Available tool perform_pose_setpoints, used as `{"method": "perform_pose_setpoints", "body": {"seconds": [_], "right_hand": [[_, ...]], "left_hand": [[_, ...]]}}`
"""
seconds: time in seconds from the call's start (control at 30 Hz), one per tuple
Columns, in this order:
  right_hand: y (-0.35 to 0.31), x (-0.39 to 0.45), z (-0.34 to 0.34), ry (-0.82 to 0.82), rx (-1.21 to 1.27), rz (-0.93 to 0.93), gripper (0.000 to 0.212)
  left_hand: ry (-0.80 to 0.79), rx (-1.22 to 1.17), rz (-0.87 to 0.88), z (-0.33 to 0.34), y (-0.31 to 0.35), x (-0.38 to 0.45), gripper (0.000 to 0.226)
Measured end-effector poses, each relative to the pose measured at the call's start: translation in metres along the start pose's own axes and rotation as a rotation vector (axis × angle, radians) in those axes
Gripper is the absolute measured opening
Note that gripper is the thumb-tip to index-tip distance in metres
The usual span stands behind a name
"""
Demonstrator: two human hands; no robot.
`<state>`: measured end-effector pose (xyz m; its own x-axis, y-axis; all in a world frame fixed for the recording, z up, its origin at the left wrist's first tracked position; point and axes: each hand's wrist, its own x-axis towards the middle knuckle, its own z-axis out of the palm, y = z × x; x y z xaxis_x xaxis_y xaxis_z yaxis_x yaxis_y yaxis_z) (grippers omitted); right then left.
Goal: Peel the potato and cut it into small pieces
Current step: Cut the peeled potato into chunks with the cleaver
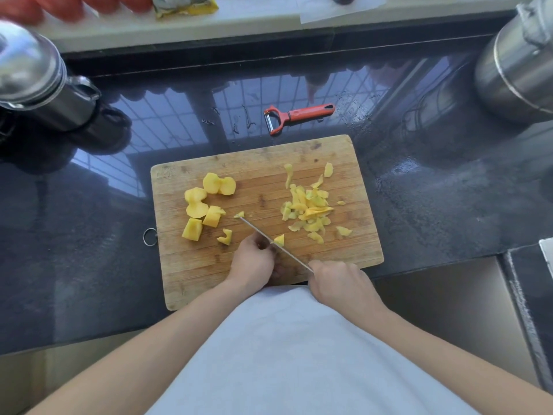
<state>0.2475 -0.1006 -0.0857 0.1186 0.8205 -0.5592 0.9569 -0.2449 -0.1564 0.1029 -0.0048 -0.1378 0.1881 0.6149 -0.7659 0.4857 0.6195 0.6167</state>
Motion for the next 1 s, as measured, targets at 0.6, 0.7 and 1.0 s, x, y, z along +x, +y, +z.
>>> {"method": "perform_pose_setpoints", "body": {"seconds": [0.6, 0.7, 1.0], "right_hand": [[0.000, 0.007, -0.002, 0.078, 0.020, -0.058, 0.022], [-0.003, 0.005, -0.005, 0.049, 0.004, -0.019, 0.016], [-0.005, 0.018, -0.012, 0.065, 0.075, -0.040, 0.027]], "left_hand": [[0.048, -0.011, -0.032, 0.001, 0.002, -0.003, 0.021], [0.047, -0.007, -0.022, 0.001, 0.000, -0.001, 0.019], [0.061, -0.013, -0.036, 0.001, -0.002, 0.001, 0.019]]}}
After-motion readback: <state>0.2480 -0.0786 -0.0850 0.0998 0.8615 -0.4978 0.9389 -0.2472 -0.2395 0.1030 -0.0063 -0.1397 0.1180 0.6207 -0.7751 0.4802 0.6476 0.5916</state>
